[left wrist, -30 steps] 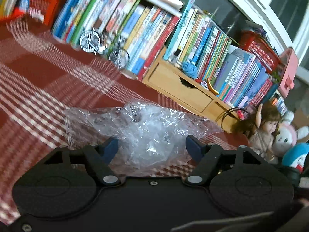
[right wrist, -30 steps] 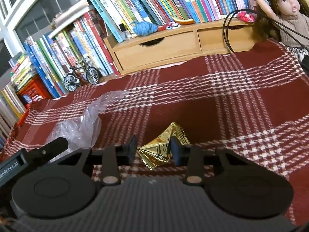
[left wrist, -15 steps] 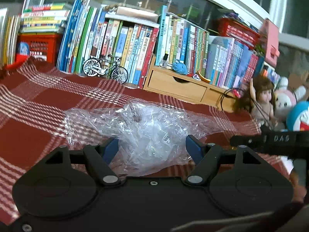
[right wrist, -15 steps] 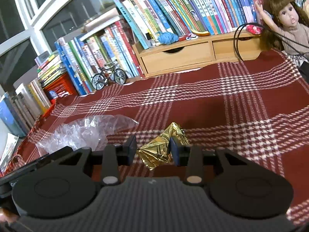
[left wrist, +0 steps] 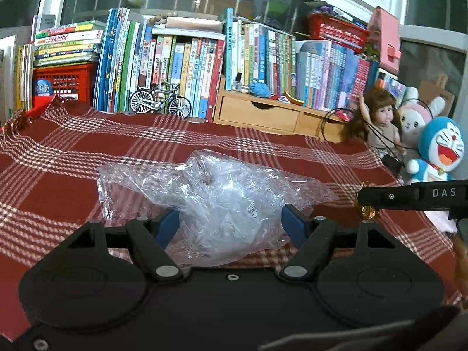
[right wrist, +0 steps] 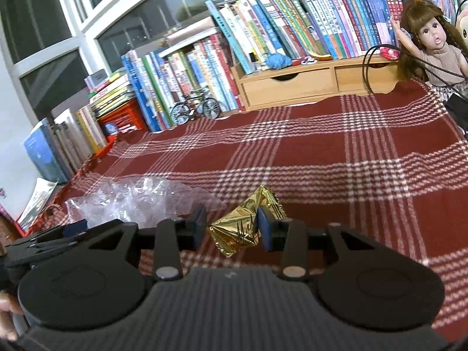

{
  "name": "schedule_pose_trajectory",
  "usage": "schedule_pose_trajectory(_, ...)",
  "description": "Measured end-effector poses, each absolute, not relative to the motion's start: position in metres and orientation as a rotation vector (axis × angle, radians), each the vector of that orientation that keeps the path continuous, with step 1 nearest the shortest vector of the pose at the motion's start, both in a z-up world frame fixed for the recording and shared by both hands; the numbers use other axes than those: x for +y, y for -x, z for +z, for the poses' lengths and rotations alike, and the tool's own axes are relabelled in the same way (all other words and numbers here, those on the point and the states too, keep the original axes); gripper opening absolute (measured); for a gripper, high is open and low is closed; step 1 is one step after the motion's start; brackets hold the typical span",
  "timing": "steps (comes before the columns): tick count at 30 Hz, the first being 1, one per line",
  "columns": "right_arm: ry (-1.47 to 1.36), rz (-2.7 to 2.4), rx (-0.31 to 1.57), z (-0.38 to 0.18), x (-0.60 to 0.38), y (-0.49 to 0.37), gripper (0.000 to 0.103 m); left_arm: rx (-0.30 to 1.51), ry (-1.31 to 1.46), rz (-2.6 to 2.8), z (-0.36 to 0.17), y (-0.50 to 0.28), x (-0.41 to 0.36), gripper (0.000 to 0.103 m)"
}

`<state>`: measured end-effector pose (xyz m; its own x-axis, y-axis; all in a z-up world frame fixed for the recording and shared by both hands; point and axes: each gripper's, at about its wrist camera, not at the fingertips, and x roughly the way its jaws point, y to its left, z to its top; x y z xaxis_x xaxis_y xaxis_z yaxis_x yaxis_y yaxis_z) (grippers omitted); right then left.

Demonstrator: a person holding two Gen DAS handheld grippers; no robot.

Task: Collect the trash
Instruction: 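Lift the clear bag and gold wrapper off the tablecloth with both tools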

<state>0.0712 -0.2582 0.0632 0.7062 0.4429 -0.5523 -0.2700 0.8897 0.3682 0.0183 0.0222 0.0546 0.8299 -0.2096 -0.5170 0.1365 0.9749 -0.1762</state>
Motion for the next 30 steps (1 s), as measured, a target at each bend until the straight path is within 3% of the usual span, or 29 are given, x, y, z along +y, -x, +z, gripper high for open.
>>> schedule_pose_trajectory(18, -0.129, 0.515, 0.658, 0.056, -0.236, 0.027, 0.041, 0.510, 0.059, -0.249, 0.056, 0.089, 0.030, 0.074)
schedule_pose_trajectory(27, -0.068, 0.505, 0.673, 0.043, -0.222, 0.039, 0.042, 0.555, 0.094, -0.197, 0.044, 0.084, 0.038, 0.073)
schedule_pose_trajectory(30, -0.046, 0.508, 0.662, 0.043, -0.220, 0.042, 0.048, 0.521, 0.075, -0.218, 0.047, 0.091, 0.039, 0.073)
